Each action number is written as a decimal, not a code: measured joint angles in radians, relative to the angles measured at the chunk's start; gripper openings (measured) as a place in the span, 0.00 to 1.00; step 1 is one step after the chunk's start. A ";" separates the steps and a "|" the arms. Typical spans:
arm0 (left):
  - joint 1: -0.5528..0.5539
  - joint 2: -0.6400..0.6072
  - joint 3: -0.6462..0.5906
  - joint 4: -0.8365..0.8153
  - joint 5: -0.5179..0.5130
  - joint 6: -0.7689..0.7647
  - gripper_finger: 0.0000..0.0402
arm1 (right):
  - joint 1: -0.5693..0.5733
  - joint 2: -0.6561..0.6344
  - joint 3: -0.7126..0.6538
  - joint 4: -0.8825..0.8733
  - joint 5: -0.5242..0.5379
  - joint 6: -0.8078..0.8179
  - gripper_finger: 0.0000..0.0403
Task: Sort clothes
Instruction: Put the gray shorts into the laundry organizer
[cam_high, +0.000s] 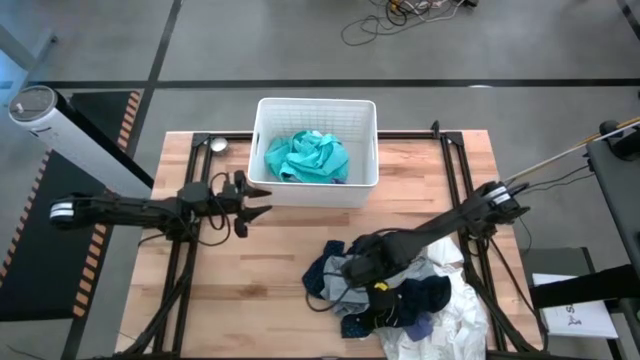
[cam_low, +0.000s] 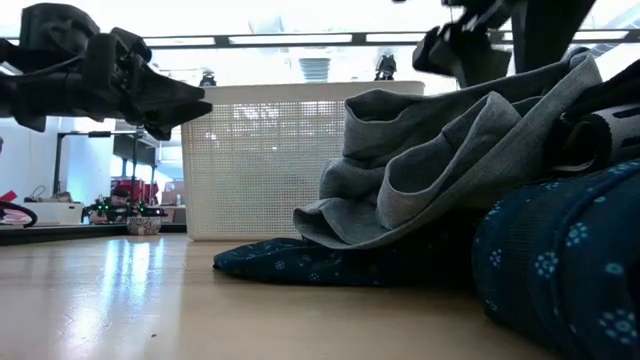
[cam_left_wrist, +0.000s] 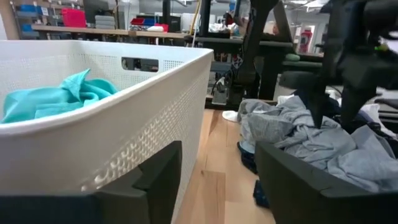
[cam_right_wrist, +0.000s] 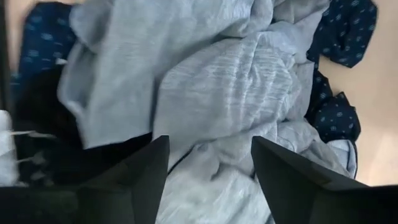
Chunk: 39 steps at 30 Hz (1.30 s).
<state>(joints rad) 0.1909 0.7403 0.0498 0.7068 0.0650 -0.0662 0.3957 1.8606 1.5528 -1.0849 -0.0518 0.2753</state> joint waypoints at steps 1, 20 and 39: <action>0.000 0.008 0.000 0.013 0.000 0.000 0.49 | -0.004 0.011 0.000 0.000 0.000 -0.007 0.55; -0.168 0.068 0.126 0.054 0.074 0.190 0.41 | -0.041 0.034 0.000 -0.025 0.060 -0.142 0.06; -0.214 0.053 0.140 0.061 0.048 0.282 0.10 | -0.027 -0.076 0.368 -0.207 0.351 -0.199 0.02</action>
<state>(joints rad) -0.0229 0.7929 0.1902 0.7679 0.1135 0.2161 0.3687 1.7844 1.9211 -1.2920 0.2990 0.0766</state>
